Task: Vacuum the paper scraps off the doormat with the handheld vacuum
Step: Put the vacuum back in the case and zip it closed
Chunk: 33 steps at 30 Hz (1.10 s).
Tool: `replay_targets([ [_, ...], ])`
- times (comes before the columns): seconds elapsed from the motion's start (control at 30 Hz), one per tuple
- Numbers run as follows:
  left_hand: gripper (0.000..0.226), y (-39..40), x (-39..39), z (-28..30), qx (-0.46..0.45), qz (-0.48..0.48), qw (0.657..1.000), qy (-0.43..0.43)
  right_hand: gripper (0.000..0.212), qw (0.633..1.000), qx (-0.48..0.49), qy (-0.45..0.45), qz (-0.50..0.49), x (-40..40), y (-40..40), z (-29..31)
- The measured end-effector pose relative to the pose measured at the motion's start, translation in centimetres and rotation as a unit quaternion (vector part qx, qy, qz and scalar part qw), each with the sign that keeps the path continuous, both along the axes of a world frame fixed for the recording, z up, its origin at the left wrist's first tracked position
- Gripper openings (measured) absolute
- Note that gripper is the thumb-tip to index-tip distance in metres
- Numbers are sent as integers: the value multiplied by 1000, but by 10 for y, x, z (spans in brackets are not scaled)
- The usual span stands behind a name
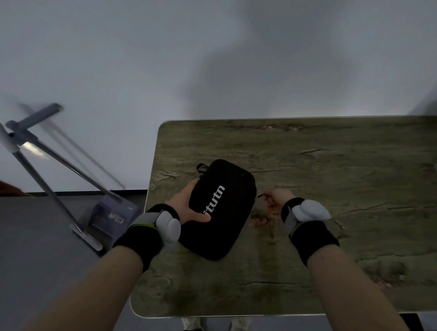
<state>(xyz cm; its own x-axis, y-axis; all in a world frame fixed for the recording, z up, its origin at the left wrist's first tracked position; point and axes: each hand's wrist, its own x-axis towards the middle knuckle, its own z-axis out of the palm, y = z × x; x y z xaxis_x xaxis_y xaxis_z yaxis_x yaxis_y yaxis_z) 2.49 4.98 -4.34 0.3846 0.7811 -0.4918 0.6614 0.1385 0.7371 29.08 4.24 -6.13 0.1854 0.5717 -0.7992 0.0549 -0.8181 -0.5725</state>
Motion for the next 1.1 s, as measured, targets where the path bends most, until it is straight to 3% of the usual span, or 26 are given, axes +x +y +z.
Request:
replay_targets([
  [0.2,108,28,-9,10,-19,-108,991,77,30,983,-113,-23,143,11,-38,3],
  [0.3,118,29,-10,11,-18,-139,987,75,24,986,-20,-22,162,16,-53,-13],
  [0.43,115,29,-11,9,-9,-142,987,70,22,970,115,-107,185,11,-60,-22],
  [0.8,97,26,-13,8,-13,-134,990,45,16,996,49,-69,27,18,-26,-3],
  [0.9,97,25,-14,6,-13,-125,992,30,14,997,15,-68,25,19,3,-4],
  [1.03,96,25,-18,0,-20,-108,994,22,34,991,-23,-104,82,12,53,-16],
  [1.1,94,23,-17,-1,-20,-110,994,17,32,988,-38,-109,106,11,68,-14],
])
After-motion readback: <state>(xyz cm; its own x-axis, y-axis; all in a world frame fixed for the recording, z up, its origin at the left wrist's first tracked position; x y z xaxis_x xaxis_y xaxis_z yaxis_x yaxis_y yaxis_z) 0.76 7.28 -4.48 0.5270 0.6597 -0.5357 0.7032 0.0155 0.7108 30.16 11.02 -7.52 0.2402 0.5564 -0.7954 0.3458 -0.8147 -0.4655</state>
